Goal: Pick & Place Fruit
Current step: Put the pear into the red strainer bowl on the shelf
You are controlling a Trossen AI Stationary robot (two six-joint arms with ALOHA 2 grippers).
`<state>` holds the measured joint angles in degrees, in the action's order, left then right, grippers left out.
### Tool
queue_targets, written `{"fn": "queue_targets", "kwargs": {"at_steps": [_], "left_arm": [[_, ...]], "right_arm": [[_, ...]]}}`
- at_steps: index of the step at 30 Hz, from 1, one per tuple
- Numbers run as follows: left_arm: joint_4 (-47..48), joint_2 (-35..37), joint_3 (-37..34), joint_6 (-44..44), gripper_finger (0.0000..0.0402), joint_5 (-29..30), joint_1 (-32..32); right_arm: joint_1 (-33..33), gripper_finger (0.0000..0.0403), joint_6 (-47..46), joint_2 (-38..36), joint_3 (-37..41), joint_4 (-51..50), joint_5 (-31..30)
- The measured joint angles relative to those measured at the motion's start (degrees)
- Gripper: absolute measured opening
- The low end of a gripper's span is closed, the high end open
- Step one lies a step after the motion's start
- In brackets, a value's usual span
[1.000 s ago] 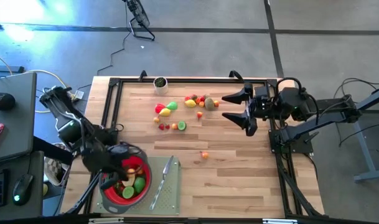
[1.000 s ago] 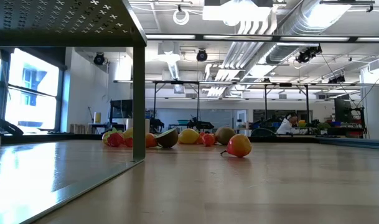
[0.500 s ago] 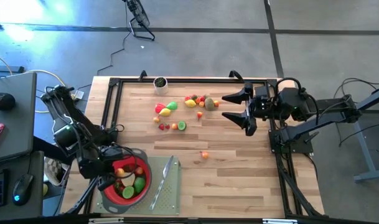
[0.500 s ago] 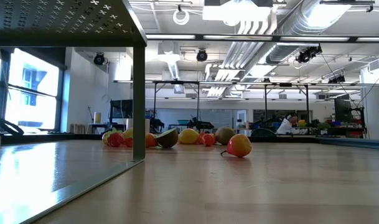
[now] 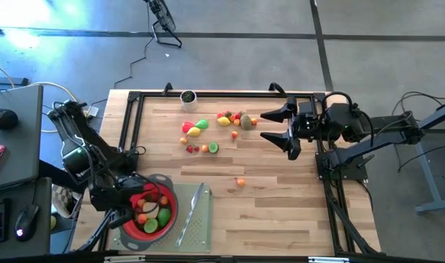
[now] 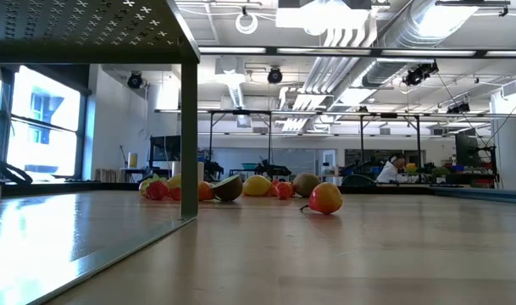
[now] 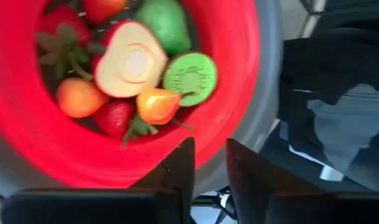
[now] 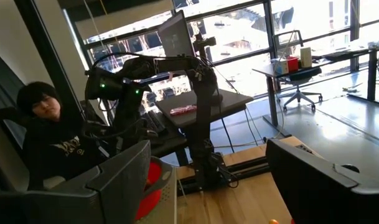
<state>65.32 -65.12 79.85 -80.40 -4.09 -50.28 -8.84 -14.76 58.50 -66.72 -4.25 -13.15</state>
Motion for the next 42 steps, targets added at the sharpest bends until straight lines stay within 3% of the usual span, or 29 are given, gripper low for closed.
{"fn": "queue_targets", "kwargs": {"at_steps": [7, 18, 30, 37, 42], "left_arm": [[-5.67, 0.0, 0.0, 4.69, 0.0004, 2.04, 0.02], [-25.55, 0.24, 0.0, 24.4, 0.0014, 16.47, 0.04], [-34.83, 2.28, 0.0, 55.55, 0.0014, 40.49, 0.07], [-35.28, 2.29, 0.0, 61.1, 0.0014, 52.48, 0.06], [-35.2, 2.29, 0.0, 60.68, 0.0014, 53.5, 0.04]], "right_arm": [[0.0, 0.0311, 0.02, 0.0, 0.0, 0.01, 0.02], [0.0, 0.0311, -0.42, 0.02, -0.09, -6.75, 1.35], [0.0, 0.0311, -2.01, 0.02, -0.09, -9.25, 1.27], [0.0, 0.0311, -1.95, 0.29, -0.09, -9.25, 1.27], [0.0, 0.0311, -1.96, 0.5, -0.08, -9.32, 1.29]]}}
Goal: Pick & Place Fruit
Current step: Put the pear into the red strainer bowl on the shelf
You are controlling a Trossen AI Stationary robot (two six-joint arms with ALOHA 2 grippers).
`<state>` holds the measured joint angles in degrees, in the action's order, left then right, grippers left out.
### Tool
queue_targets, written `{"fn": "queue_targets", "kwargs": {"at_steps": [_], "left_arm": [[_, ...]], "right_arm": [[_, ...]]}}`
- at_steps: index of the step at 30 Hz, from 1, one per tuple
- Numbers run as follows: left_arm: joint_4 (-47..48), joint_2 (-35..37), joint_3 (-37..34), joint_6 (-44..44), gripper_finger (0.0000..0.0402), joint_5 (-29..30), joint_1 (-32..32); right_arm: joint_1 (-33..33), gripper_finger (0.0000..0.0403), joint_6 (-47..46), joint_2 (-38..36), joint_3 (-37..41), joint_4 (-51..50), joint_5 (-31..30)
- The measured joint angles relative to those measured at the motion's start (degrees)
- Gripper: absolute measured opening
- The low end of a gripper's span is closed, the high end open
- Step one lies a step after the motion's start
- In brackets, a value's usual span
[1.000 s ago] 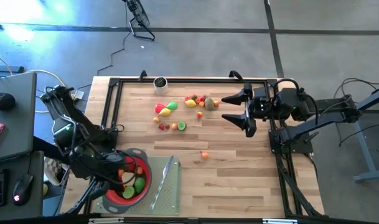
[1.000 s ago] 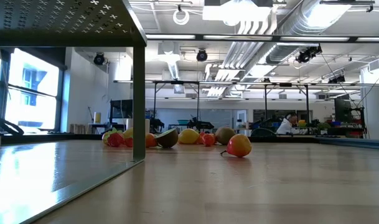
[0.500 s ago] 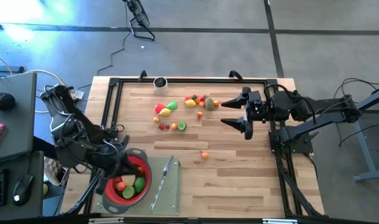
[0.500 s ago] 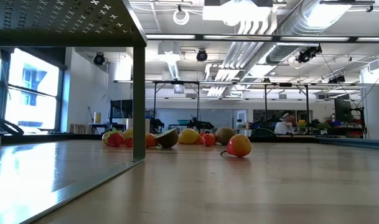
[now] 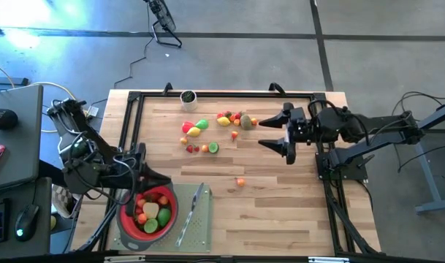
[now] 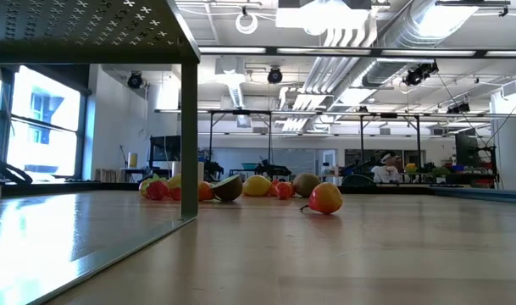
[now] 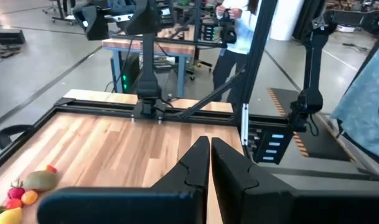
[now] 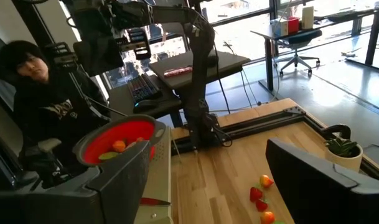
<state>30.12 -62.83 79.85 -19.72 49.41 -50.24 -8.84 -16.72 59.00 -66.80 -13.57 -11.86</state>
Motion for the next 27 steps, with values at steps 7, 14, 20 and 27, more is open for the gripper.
{"fn": "queue_targets", "kwargs": {"at_steps": [7, 14, 20, 27], "left_arm": [[-0.03, 0.0, 0.0, 0.43, 0.0014, 1.02, 0.28], [0.03, 1.91, 0.0, 2.93, 0.0014, -0.43, 8.92], [-0.05, 4.48, 0.0, 6.92, 0.0014, -7.72, 17.2], [-0.23, 4.61, 0.0, 10.06, 0.0014, -16.11, 25.3]], "right_arm": [[0.0, 0.0311, -2.87, 1.51, 0.06, -0.06, 0.3], [0.0, 0.0311, -2.93, 2.54, 0.07, -0.22, 0.41], [0.0, 0.0311, -1.22, 2.95, 0.08, 0.07, 0.15], [0.0, 0.0311, -2.87, 2.95, 0.1, -1.47, 0.37]]}}
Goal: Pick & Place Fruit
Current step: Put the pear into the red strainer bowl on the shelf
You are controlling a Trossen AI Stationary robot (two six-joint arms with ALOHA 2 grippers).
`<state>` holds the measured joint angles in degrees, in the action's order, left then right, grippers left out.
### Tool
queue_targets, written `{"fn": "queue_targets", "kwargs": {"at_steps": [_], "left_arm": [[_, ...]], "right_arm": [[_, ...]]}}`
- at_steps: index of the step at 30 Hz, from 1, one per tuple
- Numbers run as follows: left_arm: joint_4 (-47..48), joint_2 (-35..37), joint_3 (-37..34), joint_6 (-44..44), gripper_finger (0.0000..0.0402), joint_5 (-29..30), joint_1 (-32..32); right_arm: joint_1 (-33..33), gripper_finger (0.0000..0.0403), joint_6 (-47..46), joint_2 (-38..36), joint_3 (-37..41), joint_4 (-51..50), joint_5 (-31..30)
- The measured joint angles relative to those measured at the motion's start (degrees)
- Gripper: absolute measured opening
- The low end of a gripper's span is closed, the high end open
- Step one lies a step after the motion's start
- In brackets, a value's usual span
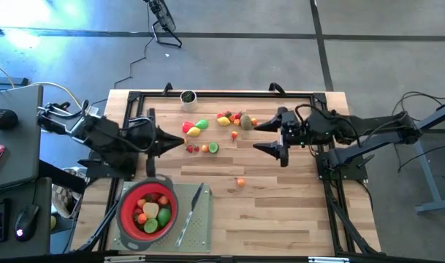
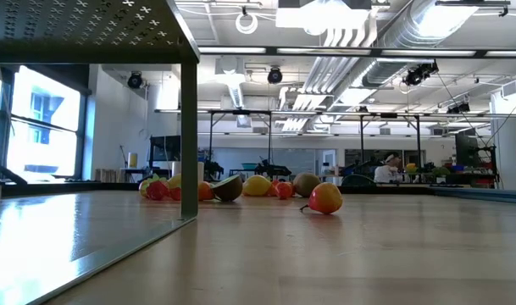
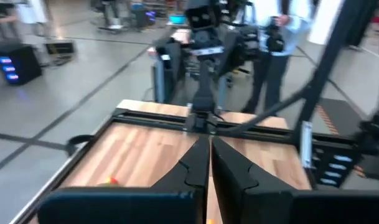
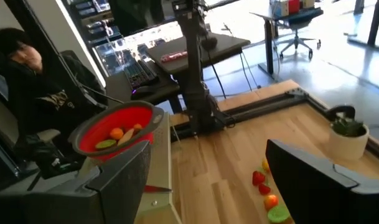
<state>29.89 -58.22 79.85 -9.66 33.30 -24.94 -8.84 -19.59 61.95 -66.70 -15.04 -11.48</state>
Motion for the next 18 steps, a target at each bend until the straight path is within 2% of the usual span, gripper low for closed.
{"fn": "queue_targets", "kwargs": {"at_steps": [4, 9, 13, 18], "left_arm": [[-0.39, 0.0, 0.0, 1.94, 0.0014, -8.02, 5.31], [0.21, 1.41, -0.04, 3.17, 0.0014, -14.6, 12.38], [0.24, 3.85, -0.02, 5.54, 0.0014, -16.0, 15.38], [-0.1, 8.36, -2.5, 6.47, 0.0014, -16.04, 15.57]], "right_arm": [[0.0, 0.0311, -1.7, 0.14, 0.0, -1.99, 0.08], [0.0, 0.0311, -1.82, 0.09, 0.0, -0.82, -0.22], [0.0, 0.0311, -2.69, 1.1, -0.01, 4.45, -0.48], [0.0, 0.0311, -2.83, 3.17, -0.13, 9.06, -0.37]]}}
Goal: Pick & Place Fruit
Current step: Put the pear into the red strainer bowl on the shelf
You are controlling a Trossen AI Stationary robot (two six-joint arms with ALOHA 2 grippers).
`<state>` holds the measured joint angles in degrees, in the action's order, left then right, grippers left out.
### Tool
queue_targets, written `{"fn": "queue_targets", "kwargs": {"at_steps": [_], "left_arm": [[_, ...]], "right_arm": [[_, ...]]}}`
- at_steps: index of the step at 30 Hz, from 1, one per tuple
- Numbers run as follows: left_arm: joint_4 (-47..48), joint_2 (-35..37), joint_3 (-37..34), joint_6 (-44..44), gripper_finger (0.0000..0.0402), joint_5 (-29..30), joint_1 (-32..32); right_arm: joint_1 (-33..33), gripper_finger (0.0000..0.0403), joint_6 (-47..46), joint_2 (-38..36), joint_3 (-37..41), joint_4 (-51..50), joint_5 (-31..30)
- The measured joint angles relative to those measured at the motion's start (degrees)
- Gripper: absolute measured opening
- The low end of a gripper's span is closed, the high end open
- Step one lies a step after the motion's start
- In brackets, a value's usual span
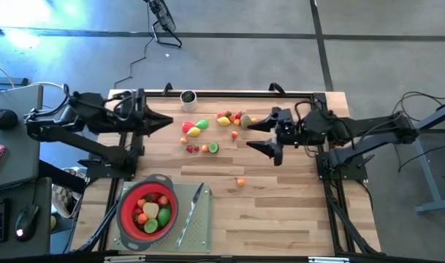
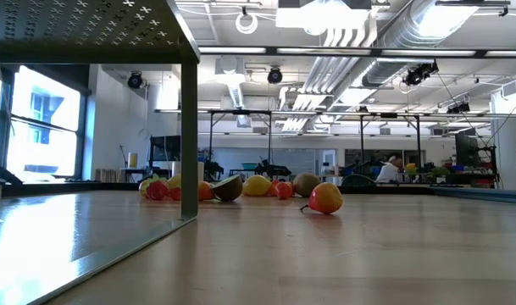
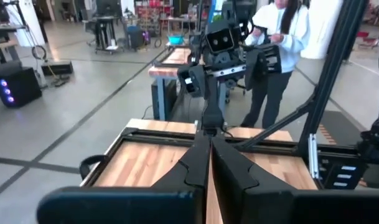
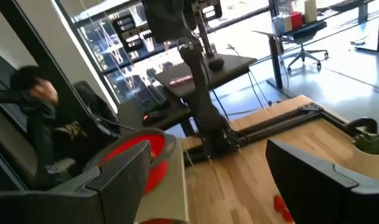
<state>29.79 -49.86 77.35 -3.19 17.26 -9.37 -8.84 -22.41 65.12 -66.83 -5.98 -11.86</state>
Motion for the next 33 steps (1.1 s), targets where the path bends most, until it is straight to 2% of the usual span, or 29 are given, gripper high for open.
{"fn": "queue_targets", "kwargs": {"at_steps": [8, 13, 17, 22, 28, 33], "left_arm": [[0.47, 7.1, -5.7, -1.73, 0.0014, 0.0, 0.0], [0.78, 10.79, -7.75, -3.65, 0.0014, 0.01, 0.0], [1.05, 12.51, -8.18, -4.58, 0.0014, 0.02, 0.0], [2.38, 13.04, -8.18, -4.59, 0.0014, 0.02, 0.0], [3.56, 13.0, -8.21, -4.6, 0.0014, 0.03, 0.0], [4.34, 13.02, -8.21, -4.6, 0.0014, 0.04, 0.0]], "right_arm": [[0.83, 0.0311, -3.43, 5.84, -0.12, 3.21, 0.22], [1.09, 0.0311, -4.98, 10.46, -2.58, -0.15, 1.47], [1.09, 0.0311, -4.93, 13.73, -5.78, -8.64, 2.25], [0.96, 0.0311, -4.97, 16.83, -6.03, -18.16, 7.53], [0.98, 0.0311, -5.41, 20.47, -6.03, -29.43, 8.2], [1.51, 0.0311, -15.01, 24.49, -6.03, -33.32, 7.92]]}}
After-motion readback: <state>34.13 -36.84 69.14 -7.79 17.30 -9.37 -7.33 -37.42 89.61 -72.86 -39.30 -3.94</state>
